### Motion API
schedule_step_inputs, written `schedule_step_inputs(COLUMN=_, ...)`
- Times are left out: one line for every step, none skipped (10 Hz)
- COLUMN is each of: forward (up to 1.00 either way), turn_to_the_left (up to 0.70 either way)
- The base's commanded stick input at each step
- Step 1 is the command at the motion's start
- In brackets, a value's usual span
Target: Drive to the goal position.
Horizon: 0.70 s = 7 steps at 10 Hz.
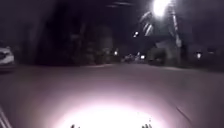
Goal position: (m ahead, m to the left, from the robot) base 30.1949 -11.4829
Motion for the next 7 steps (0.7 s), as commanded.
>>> schedule_step_inputs(forward=0.85, turn_to_the_left=0.0)
schedule_step_inputs(forward=0.85, turn_to_the_left=0.0)
schedule_step_inputs(forward=0.85, turn_to_the_left=0.0)
schedule_step_inputs(forward=0.85, turn_to_the_left=0.0)
schedule_step_inputs(forward=0.85, turn_to_the_left=0.0)
schedule_step_inputs(forward=0.85, turn_to_the_left=0.0)
schedule_step_inputs(forward=0.85, turn_to_the_left=0.0)
